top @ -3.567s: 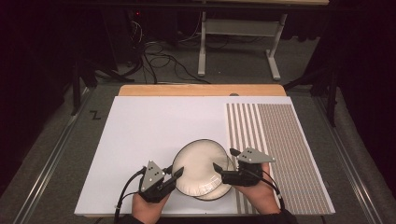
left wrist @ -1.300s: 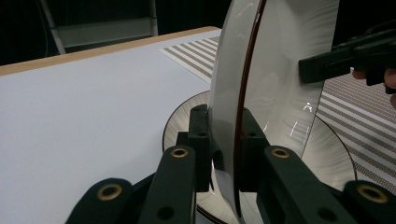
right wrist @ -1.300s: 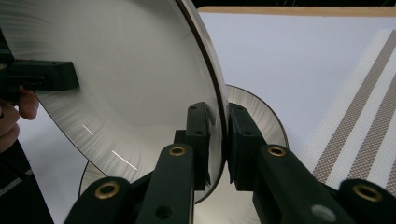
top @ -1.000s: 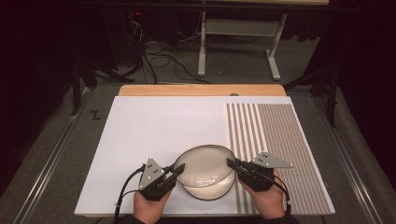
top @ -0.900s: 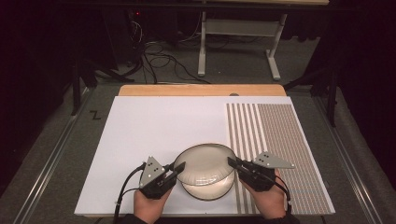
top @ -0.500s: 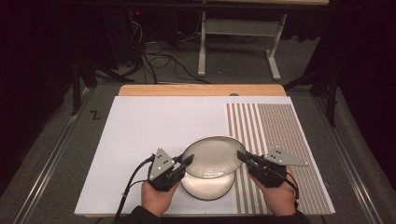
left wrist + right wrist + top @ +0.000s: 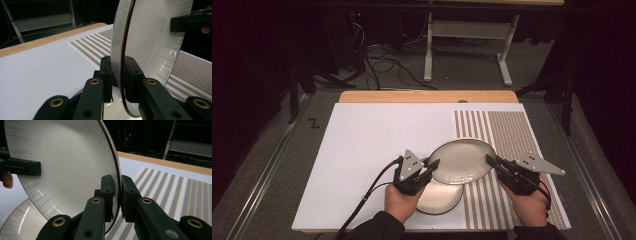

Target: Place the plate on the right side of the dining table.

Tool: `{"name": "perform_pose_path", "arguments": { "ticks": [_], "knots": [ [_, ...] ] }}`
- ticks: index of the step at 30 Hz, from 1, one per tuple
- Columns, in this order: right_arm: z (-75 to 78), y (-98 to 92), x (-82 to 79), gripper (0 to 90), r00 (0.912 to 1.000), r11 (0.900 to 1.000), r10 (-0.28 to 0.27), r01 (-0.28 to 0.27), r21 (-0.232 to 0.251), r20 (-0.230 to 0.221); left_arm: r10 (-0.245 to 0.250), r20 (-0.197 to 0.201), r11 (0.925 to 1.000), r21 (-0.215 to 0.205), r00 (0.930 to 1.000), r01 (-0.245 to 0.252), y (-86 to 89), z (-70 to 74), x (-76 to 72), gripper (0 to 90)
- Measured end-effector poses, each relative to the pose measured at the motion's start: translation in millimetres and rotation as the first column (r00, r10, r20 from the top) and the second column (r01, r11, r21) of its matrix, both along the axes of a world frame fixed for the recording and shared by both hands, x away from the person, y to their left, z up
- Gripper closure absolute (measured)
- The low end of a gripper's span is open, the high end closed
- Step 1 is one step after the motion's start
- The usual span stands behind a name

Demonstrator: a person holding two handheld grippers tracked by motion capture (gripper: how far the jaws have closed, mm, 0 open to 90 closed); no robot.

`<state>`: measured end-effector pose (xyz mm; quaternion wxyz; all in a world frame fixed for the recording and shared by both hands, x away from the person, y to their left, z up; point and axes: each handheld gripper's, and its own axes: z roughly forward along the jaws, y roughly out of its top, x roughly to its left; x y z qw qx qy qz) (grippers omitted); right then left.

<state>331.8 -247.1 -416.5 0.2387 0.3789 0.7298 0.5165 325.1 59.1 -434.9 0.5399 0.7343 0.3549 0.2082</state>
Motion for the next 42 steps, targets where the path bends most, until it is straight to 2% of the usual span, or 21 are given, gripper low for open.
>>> {"name": "perform_pose_path", "arguments": {
  "ticks": [14, 27, 38, 42],
  "knots": [
    [-3.3, -39.2, 0.8, 83.2, 0.9969, 0.997, -0.078, 0.078, 0.024, 0.009, -0.042, -0.007, 0.9982, 0.041, 0.9991, 0.043, -42.3, 3.4, 19.8, 78.8],
    [-7.6, -71.4, -1.0, 83.0, 0.9881, 0.988, -0.153, 0.153, 0.018, 0.008, -0.08, -0.029, 0.9951, 0.055, 0.9963, 0.082, -78.9, -2.9, 35.0, 78.4],
    [-9.0, -87.1, -2.6, 83.1, 0.9811, 0.981, -0.193, 0.193, 0.021, 0.013, -0.081, -0.033, 0.9937, 0.074, 0.9961, 0.084, -98.3, -5.8, 42.7, 77.3],
    [-15.6, -89.4, -1.1, 83.5, 0.9793, 0.979, -0.203, 0.202, 0.017, 0.005, -0.077, -0.058, 0.9916, 0.099, 0.9953, 0.083, -103.7, -11.9, 47.0, 76.4]
  ]
}}
